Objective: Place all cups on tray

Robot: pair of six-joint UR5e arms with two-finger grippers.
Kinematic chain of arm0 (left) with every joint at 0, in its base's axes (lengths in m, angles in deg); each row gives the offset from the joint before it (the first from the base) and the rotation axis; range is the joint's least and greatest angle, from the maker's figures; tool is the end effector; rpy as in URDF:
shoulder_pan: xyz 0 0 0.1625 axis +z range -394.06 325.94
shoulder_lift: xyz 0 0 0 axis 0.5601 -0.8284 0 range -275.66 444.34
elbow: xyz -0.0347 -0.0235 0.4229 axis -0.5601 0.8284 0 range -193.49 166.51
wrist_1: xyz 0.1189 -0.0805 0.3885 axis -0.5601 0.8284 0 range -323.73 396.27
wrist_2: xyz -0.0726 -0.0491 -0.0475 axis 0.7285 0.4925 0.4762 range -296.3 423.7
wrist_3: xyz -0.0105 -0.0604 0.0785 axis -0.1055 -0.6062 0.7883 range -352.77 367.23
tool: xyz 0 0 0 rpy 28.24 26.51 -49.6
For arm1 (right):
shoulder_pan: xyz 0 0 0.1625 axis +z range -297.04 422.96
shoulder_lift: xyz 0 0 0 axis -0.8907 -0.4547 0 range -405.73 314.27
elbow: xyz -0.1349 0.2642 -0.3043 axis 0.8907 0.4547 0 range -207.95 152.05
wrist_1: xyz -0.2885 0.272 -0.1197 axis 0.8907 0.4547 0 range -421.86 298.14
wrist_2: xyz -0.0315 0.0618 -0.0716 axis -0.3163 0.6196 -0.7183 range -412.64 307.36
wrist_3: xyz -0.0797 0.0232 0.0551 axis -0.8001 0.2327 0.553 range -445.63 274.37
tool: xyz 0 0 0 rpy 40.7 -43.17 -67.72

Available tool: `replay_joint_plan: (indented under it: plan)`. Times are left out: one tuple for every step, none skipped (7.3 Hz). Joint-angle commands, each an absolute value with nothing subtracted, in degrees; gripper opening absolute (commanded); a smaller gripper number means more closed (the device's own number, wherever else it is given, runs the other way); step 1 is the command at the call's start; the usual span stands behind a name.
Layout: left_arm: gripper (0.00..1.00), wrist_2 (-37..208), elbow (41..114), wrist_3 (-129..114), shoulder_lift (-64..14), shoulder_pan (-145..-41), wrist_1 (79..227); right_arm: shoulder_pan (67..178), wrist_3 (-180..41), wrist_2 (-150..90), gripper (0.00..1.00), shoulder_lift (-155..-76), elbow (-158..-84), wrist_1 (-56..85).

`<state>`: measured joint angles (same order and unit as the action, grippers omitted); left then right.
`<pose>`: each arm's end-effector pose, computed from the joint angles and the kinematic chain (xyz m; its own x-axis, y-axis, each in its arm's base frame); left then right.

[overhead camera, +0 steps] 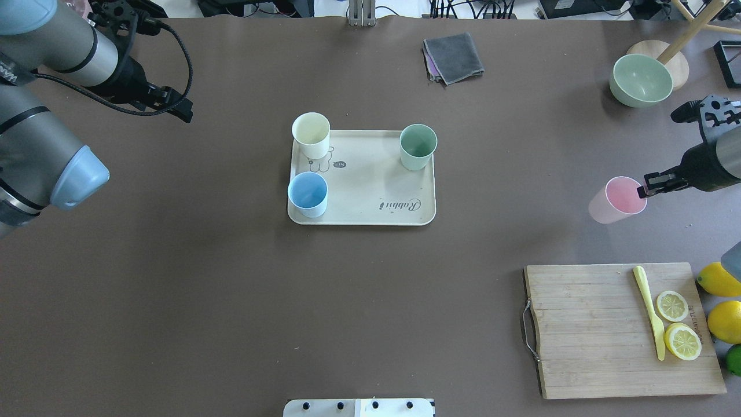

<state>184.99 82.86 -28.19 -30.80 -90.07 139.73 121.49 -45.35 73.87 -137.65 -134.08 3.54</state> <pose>0.2934 -0.5809 0.3322 0.6395 0.2974 -0.7089 -0.0309 0.9313 0.3629 -0.1947 -0.4598 0.4909 0.6374 -0.1329 0.7590 -0.0071 0.9840 0.1783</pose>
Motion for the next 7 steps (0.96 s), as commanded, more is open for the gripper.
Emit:
replay_joint_plan:
  plan:
    - [0.98,184.99,82.49,-28.19,-30.97,-90.05,139.72,118.36,-32.01,73.75,0.00,-127.18,-137.45,12.44]
    - [0.98,184.99,82.40,-28.19,-30.97,-90.05,139.80,114.07,-24.19,70.70,0.00,-120.24,-137.38,17.28]
    - [0.98,184.99,82.40,-28.19,-30.97,-90.05,139.80,108.98,-17.50,65.97,0.00,-113.30,-136.85,22.90]
    - [0.98,184.99,82.32,-28.11,-30.97,-90.05,139.72,105.01,-12.99,62.36,0.00,-107.57,-135.80,27.83]
    - [0.98,184.99,82.14,-28.10,-31.06,-90.05,139.80,101.66,-8.60,59.54,0.00,-102.99,-133.10,29.36]
    - [0.98,184.99,82.14,-28.10,-31.14,-90.14,139.80,98.85,-5.51,56.72,0.00,-99.90,-129.85,29.29]
    - [0.98,184.99,82.23,-28.19,-31.14,-90.14,139.80,97.69,-5.13,54.95,0.00,-97.52,-126.34,29.02]
